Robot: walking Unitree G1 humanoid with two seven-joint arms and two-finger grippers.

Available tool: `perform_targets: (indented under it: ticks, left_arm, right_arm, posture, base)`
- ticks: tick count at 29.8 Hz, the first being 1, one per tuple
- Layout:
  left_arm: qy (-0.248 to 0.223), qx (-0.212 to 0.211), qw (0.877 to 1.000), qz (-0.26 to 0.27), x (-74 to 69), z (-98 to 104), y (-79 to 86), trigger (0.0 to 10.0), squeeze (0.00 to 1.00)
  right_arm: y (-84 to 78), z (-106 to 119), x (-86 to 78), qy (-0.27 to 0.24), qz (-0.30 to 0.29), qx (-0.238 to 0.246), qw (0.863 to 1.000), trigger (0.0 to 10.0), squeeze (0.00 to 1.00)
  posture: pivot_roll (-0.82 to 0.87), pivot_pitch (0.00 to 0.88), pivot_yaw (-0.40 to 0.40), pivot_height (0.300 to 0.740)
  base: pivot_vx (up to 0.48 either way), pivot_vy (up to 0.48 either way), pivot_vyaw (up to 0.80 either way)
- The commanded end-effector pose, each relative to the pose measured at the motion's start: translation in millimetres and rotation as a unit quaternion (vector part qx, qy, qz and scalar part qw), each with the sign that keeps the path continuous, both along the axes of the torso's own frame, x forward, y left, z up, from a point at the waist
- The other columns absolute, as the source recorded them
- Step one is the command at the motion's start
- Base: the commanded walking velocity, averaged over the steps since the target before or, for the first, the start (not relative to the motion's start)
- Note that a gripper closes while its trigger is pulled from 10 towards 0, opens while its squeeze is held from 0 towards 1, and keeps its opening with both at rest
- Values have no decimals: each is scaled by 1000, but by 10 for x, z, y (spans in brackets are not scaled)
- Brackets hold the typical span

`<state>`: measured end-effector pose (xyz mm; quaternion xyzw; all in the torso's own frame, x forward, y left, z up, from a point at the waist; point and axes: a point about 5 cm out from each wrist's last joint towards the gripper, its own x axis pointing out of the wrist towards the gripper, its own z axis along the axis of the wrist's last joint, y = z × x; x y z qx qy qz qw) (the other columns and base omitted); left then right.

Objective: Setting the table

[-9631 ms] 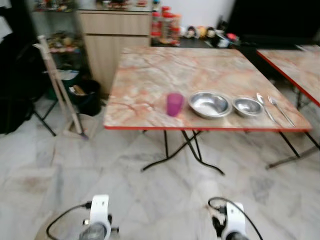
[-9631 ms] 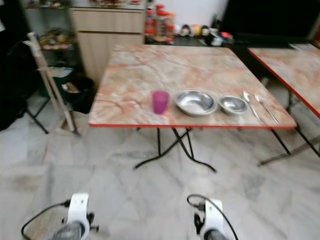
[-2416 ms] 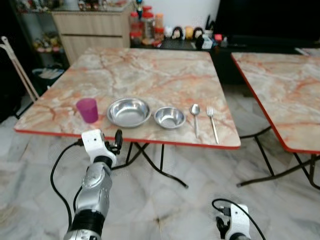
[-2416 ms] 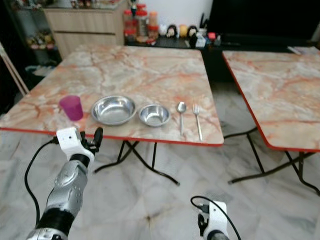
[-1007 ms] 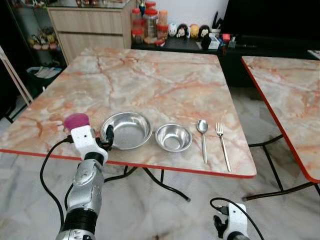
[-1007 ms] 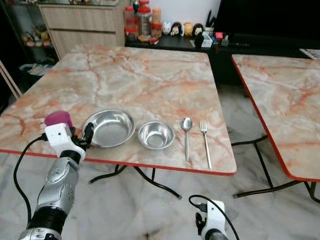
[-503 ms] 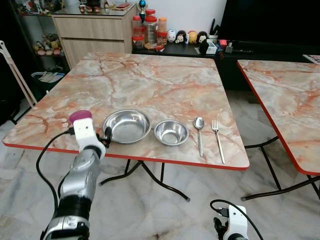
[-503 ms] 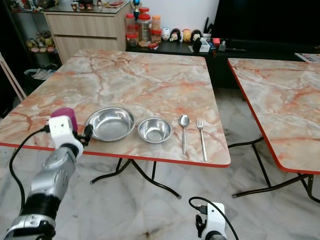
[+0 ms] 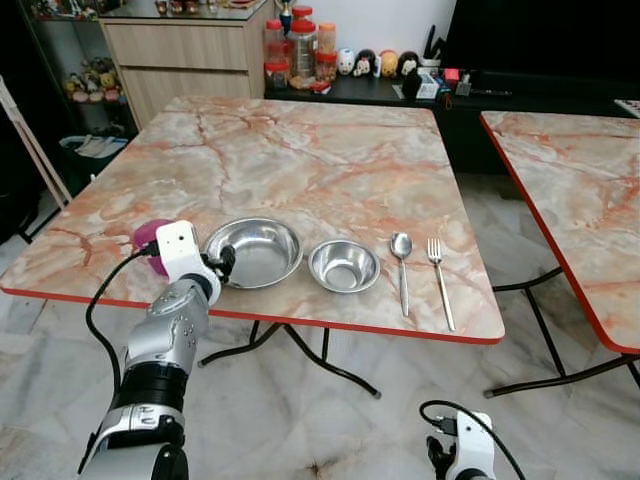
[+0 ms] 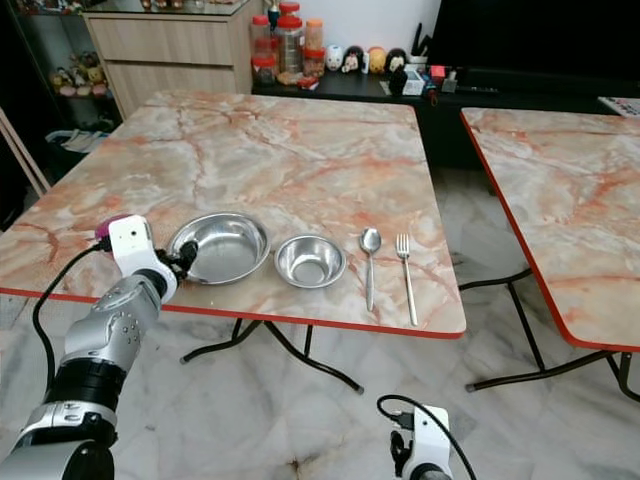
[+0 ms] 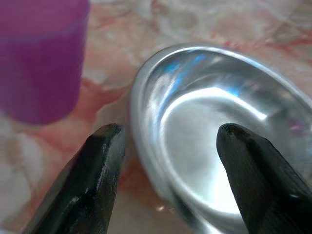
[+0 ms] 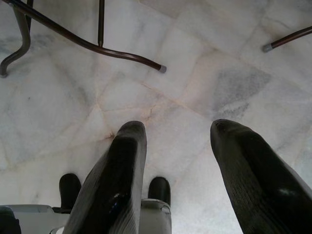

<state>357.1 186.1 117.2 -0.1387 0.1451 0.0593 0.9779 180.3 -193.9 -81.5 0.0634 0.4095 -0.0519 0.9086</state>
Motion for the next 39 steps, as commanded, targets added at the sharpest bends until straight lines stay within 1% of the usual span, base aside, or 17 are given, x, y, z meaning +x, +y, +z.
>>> perform_targets:
  ticks: [1,6,9,10,11,13,14,15,17,18,22,23,24,29,37,39]
  left_arm:
    - [7,8,1000,9,28,32,5,10000,0]
    - [5,11,1000,27,26,41,55,10000,0]
    - [1,6,999,42,29,51,54,10000,0]
    - [-6,3,999,49,37,83,27,10000,0]
    - [-13,-1,999,53,39,108,1,10000,0]
    - [-18,-2,998,56,33,121,-17,10000,0]
    - [-16,4,998,57,23,115,-53,10000,0]
    - [-15,6,998,58,19,112,-66,10000,0]
    - [-13,16,998,51,10,113,-114,10000,0]
    - [-16,20,999,44,2,114,-165,10000,0]
    - [-17,32,999,34,-10,102,-230,10000,0]
    - [-19,32,999,34,-11,106,-231,10000,0]
    - [-21,43,998,35,-8,122,-227,10000,0]
    - [-31,49,998,35,4,196,-211,10000,0]
    - [-34,59,997,29,11,211,-194,10000,0]
    - [-38,60,997,26,13,229,-216,10000,0]
  right_arm:
    - [-19,1,-8,-2,-4,-2,1000,10000,0]
    - [7,-2,-6,-2,-7,1,1000,10000,0]
    - [9,-2,-5,-2,-4,4,1000,10000,0]
    - [9,5,11,-2,11,2,1000,10000,0]
    - [5,13,26,-2,22,-1,1000,10000,0]
    - [-14,24,43,-3,26,-4,1000,10000,0]
    - [-46,45,77,-5,31,-8,999,10000,0]
    - [-56,52,90,-6,33,-10,999,10000,0]
    - [-79,78,133,-12,37,-13,999,10000,0]
    - [-98,106,178,-19,36,-13,999,10000,0]
    - [-95,136,232,-27,38,-12,999,10000,0]
    - [-92,135,233,-27,37,-11,999,10000,0]
    - [-85,134,232,-27,38,-10,999,10000,0]
    - [-49,119,215,-25,40,-6,999,10000,0]
    - [-40,108,197,-24,37,-3,999,10000,0]
    - [-52,104,185,-23,37,-4,999,10000,0]
  posture:
    - [-8,0,-23,728]
    - [5,0,-35,728]
    - [65,0,-84,728]
    - [105,0,-124,728]
    - [115,0,-144,728]
    - [119,0,-152,728]
    - [136,0,-179,728]
    - [136,0,-179,728]
    - [145,0,-195,728]
    - [151,0,-205,728]
    - [151,0,-212,728]
    - [153,0,-213,728]
    - [156,0,-215,728]
    - [160,0,-214,728]
    - [153,0,-209,728]
    - [152,0,-215,728]
  base:
    - [0,0,0]
    - [0,0,0]
    - [0,0,0]
    - [0,0,0]
    - [0,0,0]
    - [0,0,0]
    - [0,0,0]
    - [0,0,0]
    - [0,0,0]
    - [0,0,0]
    - [0,0,0]
    - [0,0,0]
    - [0,0,0]
    - [0,0,0]
    - [0,0,0]
    - [0,0,0]
